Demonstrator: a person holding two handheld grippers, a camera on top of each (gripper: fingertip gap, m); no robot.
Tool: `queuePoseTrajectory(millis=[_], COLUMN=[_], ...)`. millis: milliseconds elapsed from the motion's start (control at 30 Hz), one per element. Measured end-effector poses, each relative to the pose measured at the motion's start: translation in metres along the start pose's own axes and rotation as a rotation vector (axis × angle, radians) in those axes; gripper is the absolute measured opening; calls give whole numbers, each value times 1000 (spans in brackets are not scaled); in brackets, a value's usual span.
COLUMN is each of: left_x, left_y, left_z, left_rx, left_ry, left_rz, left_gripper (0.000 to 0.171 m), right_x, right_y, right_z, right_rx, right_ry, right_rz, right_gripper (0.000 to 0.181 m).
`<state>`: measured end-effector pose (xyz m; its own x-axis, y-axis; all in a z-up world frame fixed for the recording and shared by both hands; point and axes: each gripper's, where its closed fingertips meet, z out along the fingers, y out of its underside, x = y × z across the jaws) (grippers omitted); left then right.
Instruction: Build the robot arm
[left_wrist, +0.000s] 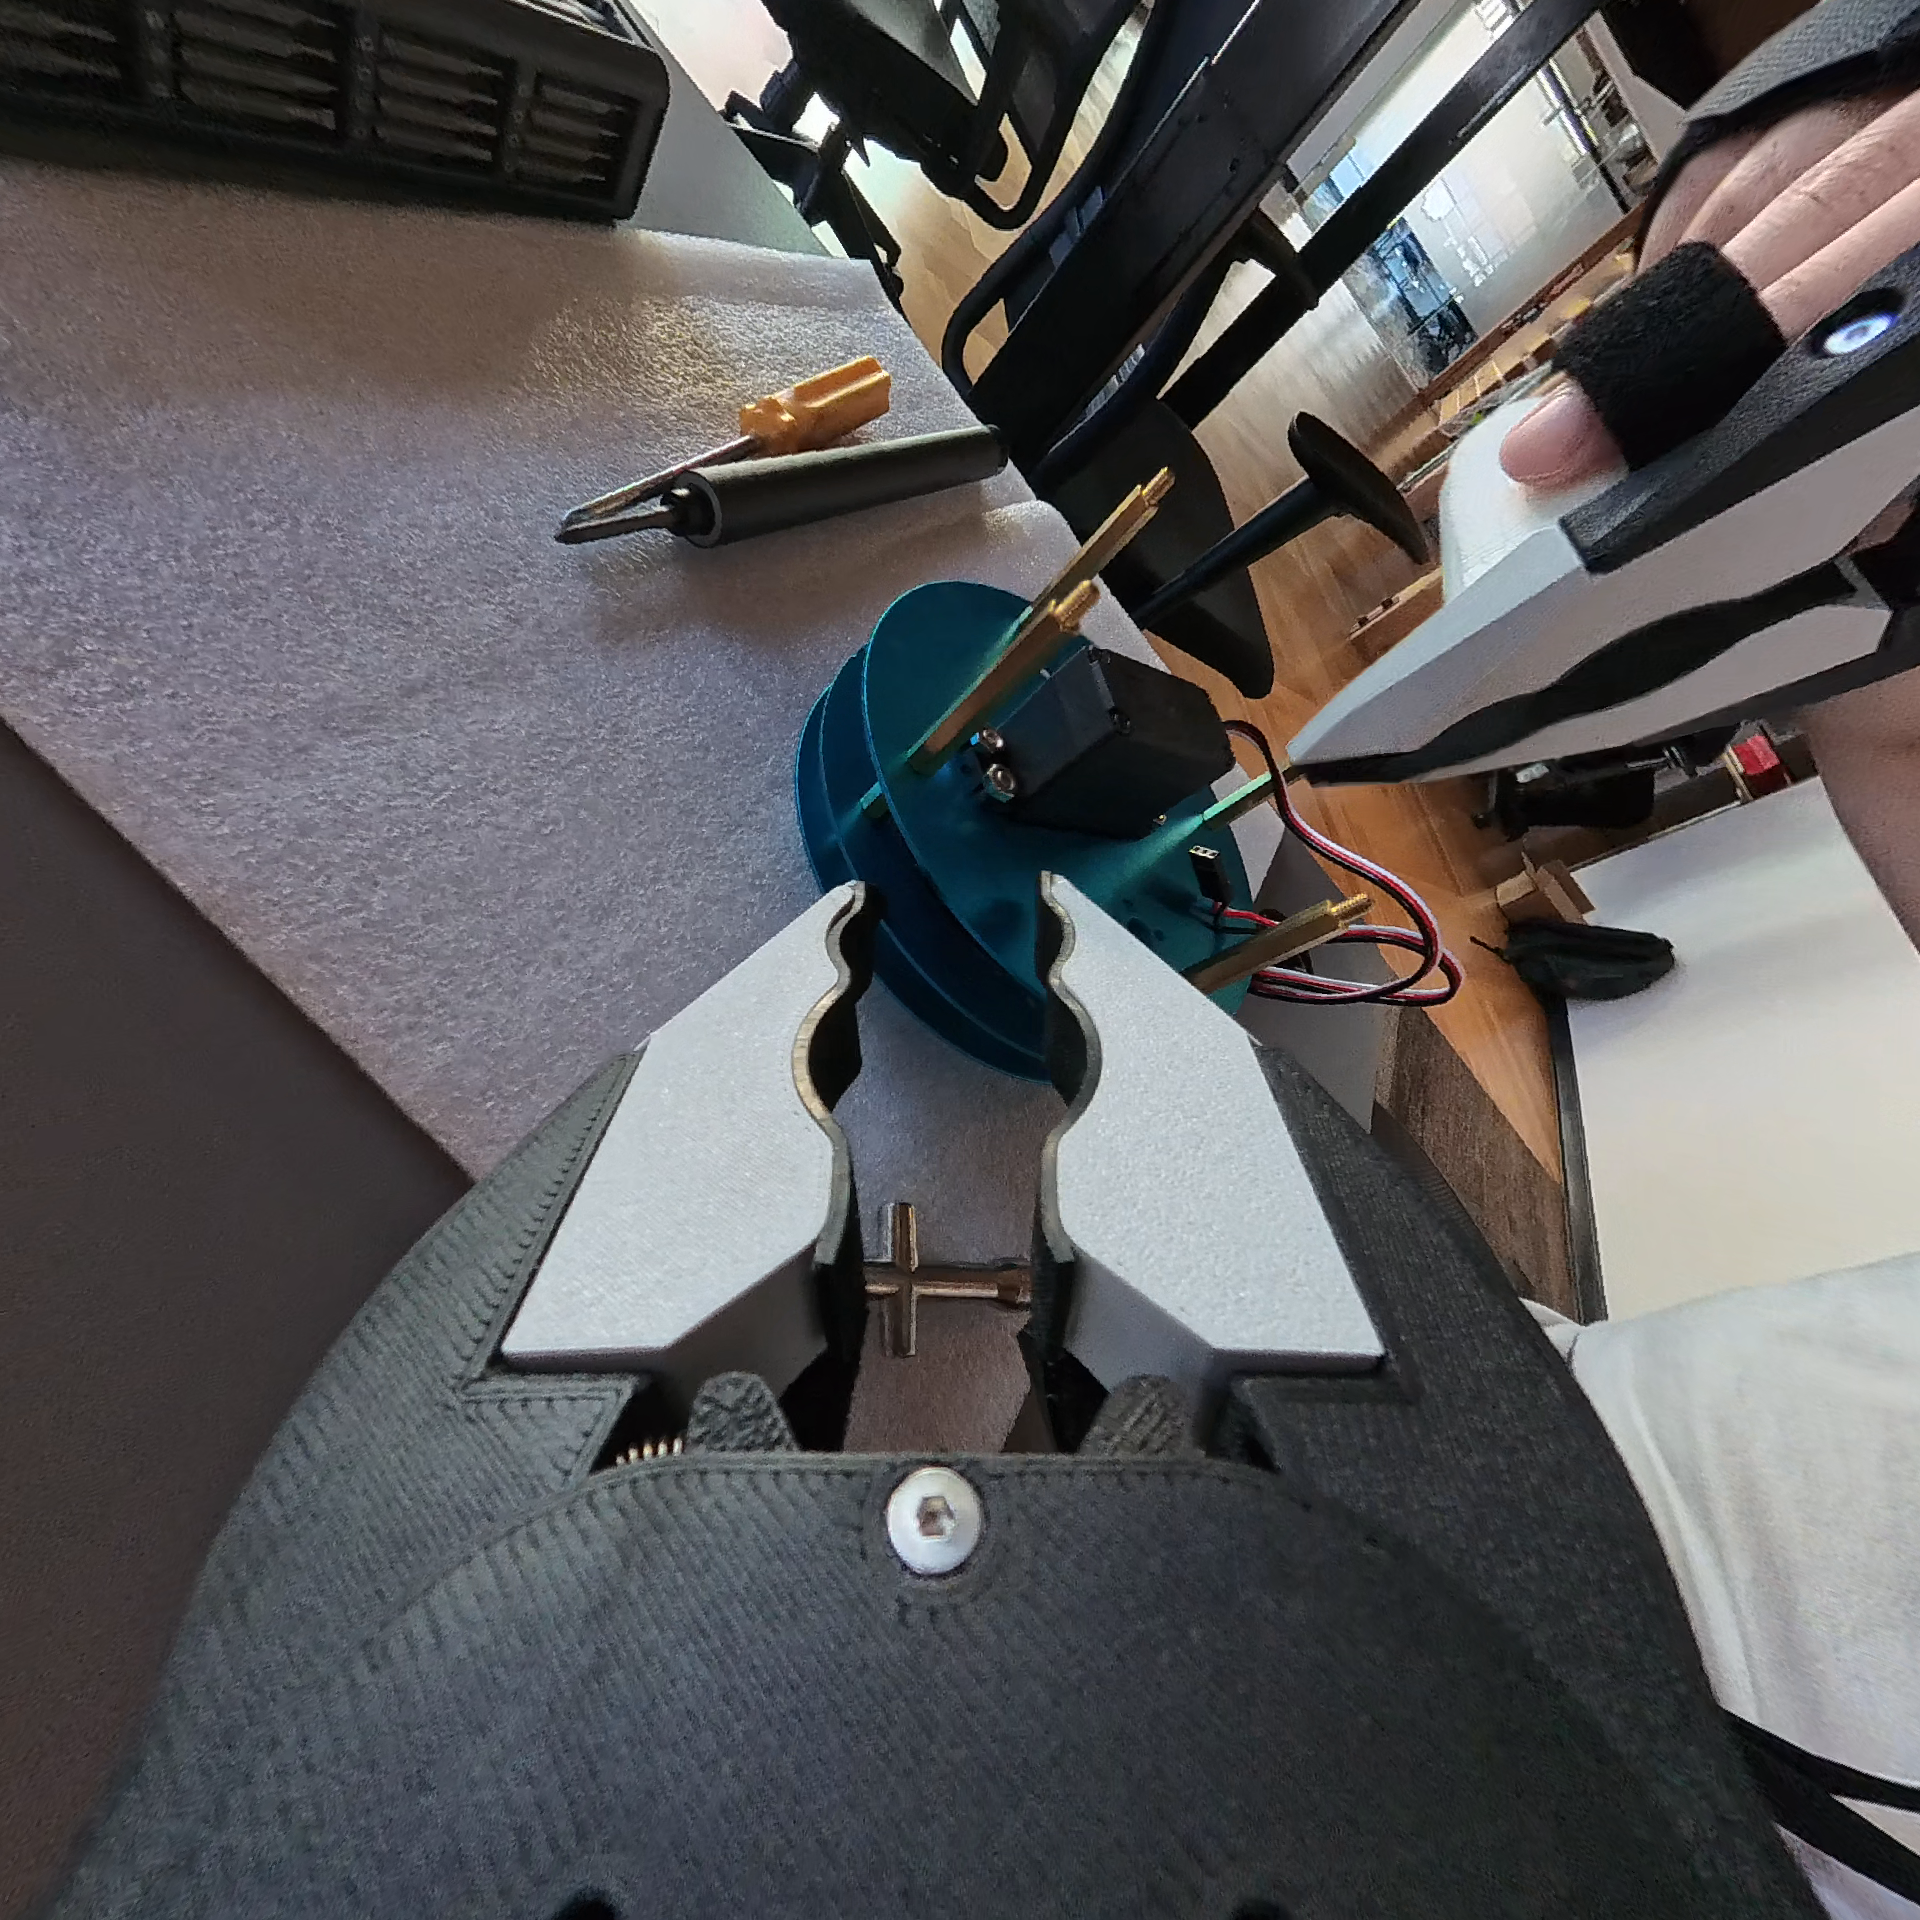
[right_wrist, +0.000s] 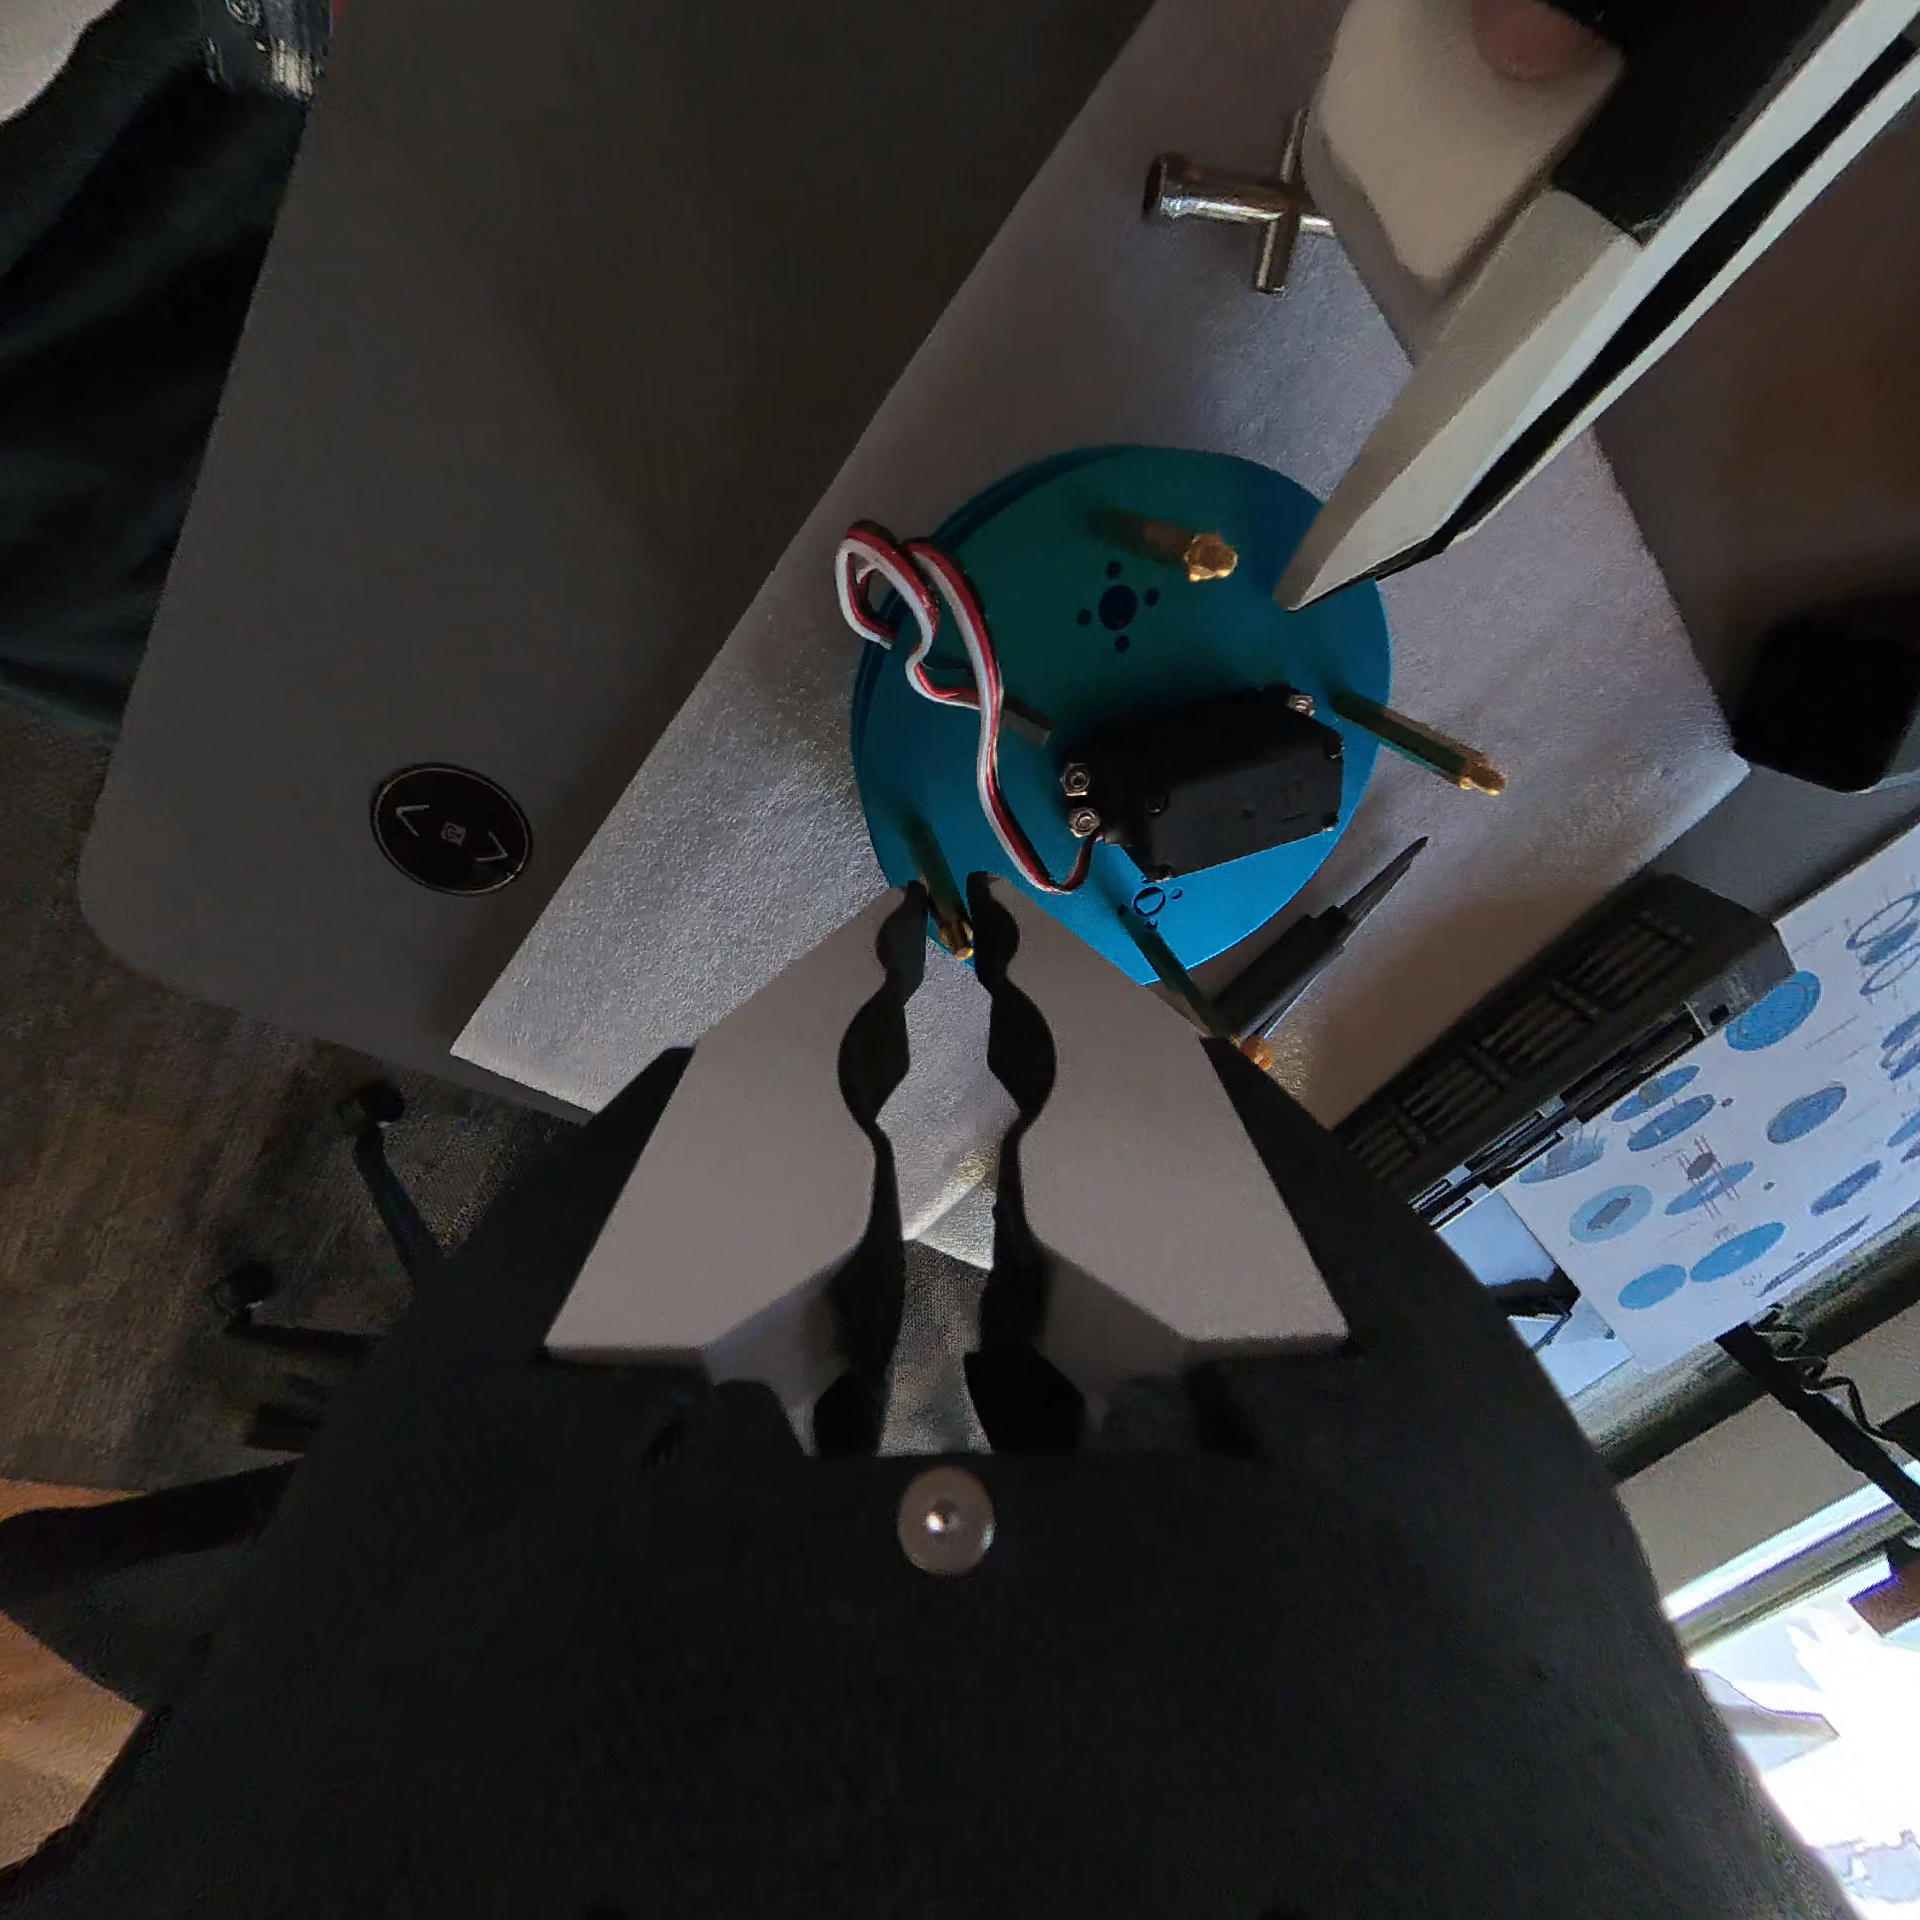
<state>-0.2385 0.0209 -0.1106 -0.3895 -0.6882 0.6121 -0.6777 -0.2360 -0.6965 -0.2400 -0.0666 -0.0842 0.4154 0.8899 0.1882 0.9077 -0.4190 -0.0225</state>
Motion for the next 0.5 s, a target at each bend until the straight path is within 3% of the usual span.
queuePoseTrajectory(millis=[500], left_x=[0], left_y=[0], left_z=[0], left_rx=[-2], left_ry=[1], left_rz=[-3], left_gripper=[29], right_x=[-2], right_y=[2], right_z=[4], right_rx=[-117], right_ry=[-27], right_rz=[-236], right_gripper=[8])
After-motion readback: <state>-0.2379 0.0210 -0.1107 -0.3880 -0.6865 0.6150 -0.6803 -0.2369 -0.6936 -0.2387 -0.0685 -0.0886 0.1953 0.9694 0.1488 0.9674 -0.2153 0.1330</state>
